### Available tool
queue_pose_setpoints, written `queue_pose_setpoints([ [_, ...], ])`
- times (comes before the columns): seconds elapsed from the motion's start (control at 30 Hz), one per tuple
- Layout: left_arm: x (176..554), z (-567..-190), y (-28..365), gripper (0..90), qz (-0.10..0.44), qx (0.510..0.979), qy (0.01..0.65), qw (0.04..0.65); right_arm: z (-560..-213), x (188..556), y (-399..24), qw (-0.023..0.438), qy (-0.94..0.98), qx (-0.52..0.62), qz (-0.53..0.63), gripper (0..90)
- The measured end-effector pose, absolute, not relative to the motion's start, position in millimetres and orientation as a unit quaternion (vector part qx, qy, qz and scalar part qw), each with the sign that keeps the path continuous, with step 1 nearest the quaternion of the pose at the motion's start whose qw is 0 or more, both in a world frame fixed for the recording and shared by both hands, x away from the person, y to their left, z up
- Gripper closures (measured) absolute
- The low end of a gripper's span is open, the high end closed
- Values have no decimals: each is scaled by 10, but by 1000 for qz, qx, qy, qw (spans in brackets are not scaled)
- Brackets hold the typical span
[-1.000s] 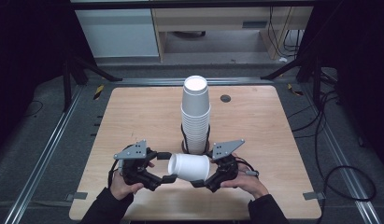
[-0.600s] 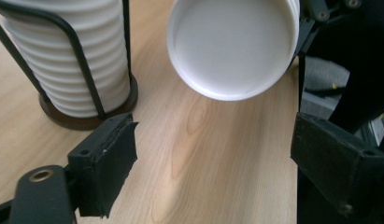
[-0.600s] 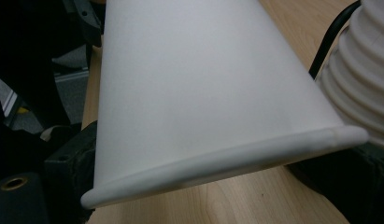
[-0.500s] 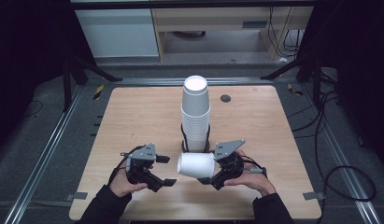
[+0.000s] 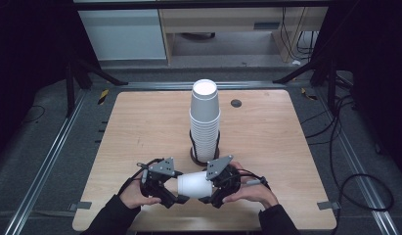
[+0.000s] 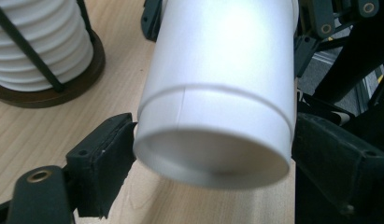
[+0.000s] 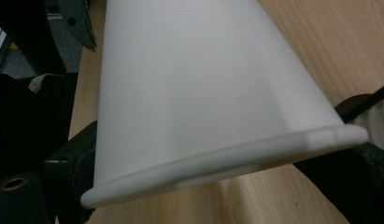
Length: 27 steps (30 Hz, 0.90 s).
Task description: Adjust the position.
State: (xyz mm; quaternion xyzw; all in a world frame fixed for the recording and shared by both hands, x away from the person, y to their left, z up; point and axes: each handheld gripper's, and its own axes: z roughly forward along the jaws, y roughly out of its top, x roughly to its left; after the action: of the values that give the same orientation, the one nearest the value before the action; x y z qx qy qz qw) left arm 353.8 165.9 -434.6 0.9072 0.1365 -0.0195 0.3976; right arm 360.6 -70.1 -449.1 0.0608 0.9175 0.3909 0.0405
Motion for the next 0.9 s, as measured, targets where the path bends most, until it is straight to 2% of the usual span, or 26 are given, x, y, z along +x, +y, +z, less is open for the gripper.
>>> queue_pose_setpoints([
  [0.27, 3527, -4363, 1639, 199, -24, 911, 130, 390, -4502, 3581, -620, 37, 919, 51, 390, 77],
  [0.9, 3541, -4352, 1674, 215, -28, 910, 127, 394, -4496, 3594, -630, 34, 915, 54, 399, 57],
])
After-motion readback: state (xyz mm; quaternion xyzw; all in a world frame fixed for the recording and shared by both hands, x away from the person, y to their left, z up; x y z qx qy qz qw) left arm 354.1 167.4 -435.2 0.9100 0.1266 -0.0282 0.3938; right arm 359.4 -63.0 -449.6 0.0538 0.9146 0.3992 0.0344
